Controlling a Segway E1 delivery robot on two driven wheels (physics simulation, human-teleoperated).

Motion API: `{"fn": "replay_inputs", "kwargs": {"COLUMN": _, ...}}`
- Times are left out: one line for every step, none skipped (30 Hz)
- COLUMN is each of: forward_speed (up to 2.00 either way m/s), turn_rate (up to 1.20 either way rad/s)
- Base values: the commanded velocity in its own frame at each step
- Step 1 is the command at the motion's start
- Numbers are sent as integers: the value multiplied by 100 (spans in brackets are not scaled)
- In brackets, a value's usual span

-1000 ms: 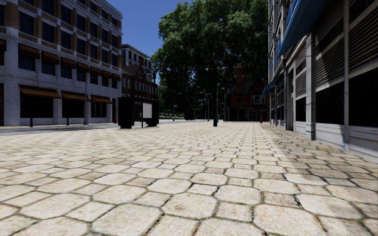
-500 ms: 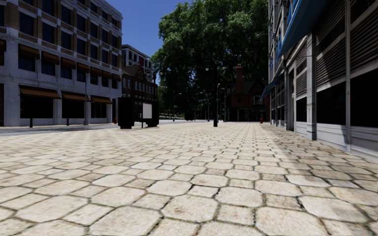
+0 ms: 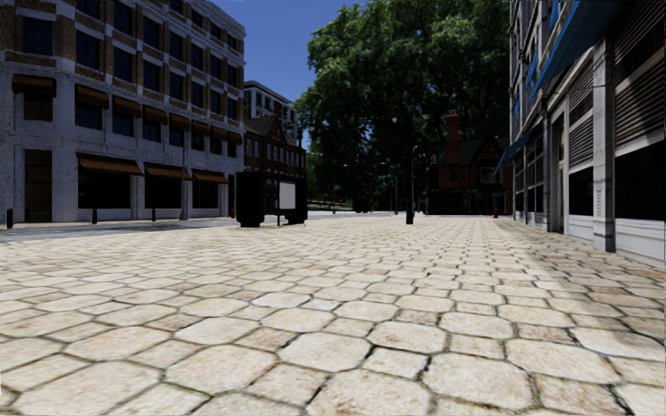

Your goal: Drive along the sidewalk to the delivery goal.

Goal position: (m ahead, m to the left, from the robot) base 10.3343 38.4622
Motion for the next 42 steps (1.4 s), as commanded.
{"fn": "replay_inputs", "kwargs": {"forward_speed": 76, "turn_rate": 41}}
{"fn": "replay_inputs", "kwargs": {"forward_speed": 76, "turn_rate": 42}}
{"fn": "replay_inputs", "kwargs": {"forward_speed": 76, "turn_rate": 42}}
{"fn": "replay_inputs", "kwargs": {"forward_speed": 76, "turn_rate": 43}}
{"fn": "replay_inputs", "kwargs": {"forward_speed": 76, "turn_rate": 45}}
{"fn": "replay_inputs", "kwargs": {"forward_speed": 76, "turn_rate": 48}}
{"fn": "replay_inputs", "kwargs": {"forward_speed": 76, "turn_rate": 52}}
{"fn": "replay_inputs", "kwargs": {"forward_speed": 76, "turn_rate": 54}}
{"fn": "replay_inputs", "kwargs": {"forward_speed": 76, "turn_rate": 55}}
{"fn": "replay_inputs", "kwargs": {"forward_speed": 76, "turn_rate": 55}}
{"fn": "replay_inputs", "kwargs": {"forward_speed": 76, "turn_rate": 55}}
{"fn": "replay_inputs", "kwargs": {"forward_speed": 76, "turn_rate": 55}}
{"fn": "replay_inputs", "kwargs": {"forward_speed": 76, "turn_rate": 55}}
{"fn": "replay_inputs", "kwargs": {"forward_speed": 76, "turn_rate": 55}}
{"fn": "replay_inputs", "kwargs": {"forward_speed": 76, "turn_rate": 55}}
{"fn": "replay_inputs", "kwargs": {"forward_speed": 77, "turn_rate": 55}}
{"fn": "replay_inputs", "kwargs": {"forward_speed": 77, "turn_rate": 55}}
{"fn": "replay_inputs", "kwargs": {"forward_speed": 79, "turn_rate": 55}}
{"fn": "replay_inputs", "kwargs": {"forward_speed": 81, "turn_rate": 55}}
{"fn": "replay_inputs", "kwargs": {"forward_speed": 82, "turn_rate": 55}}
{"fn": "replay_inputs", "kwargs": {"forward_speed": 83, "turn_rate": 55}}
{"fn": "replay_inputs", "kwargs": {"forward_speed": 84, "turn_rate": 55}}
{"fn": "replay_inputs", "kwargs": {"forward_speed": 84, "turn_rate": 55}}
{"fn": "replay_inputs", "kwargs": {"forward_speed": 84, "turn_rate": 55}}
{"fn": "replay_inputs", "kwargs": {"forward_speed": 87, "turn_rate": 55}}
{"fn": "replay_inputs", "kwargs": {"forward_speed": 87, "turn_rate": 55}}
{"fn": "replay_inputs", "kwargs": {"forward_speed": 90, "turn_rate": 55}}
{"fn": "replay_inputs", "kwargs": {"forward_speed": 91, "turn_rate": 55}}
{"fn": "replay_inputs", "kwargs": {"forward_speed": 92, "turn_rate": 55}}
{"fn": "replay_inputs", "kwargs": {"forward_speed": 92, "turn_rate": 55}}
{"fn": "replay_inputs", "kwargs": {"forward_speed": 93, "turn_rate": 55}}
{"fn": "replay_inputs", "kwargs": {"forward_speed": 95, "turn_rate": 55}}
{"fn": "replay_inputs", "kwargs": {"forward_speed": 96, "turn_rate": 55}}
{"fn": "replay_inputs", "kwargs": {"forward_speed": 96, "turn_rate": 55}}
{"fn": "replay_inputs", "kwargs": {"forward_speed": 99, "turn_rate": 55}}
{"fn": "replay_inputs", "kwargs": {"forward_speed": 101, "turn_rate": 55}}
{"fn": "replay_inputs", "kwargs": {"forward_speed": 103, "turn_rate": 55}}
{"fn": "replay_inputs", "kwargs": {"forward_speed": 105, "turn_rate": 55}}
{"fn": "replay_inputs", "kwargs": {"forward_speed": 105, "turn_rate": 55}}
{"fn": "replay_inputs", "kwargs": {"forward_speed": 105, "turn_rate": 55}}
{"fn": "replay_inputs", "kwargs": {"forward_speed": 105, "turn_rate": 55}}
{"fn": "replay_inputs", "kwargs": {"forward_speed": 105, "turn_rate": 55}}
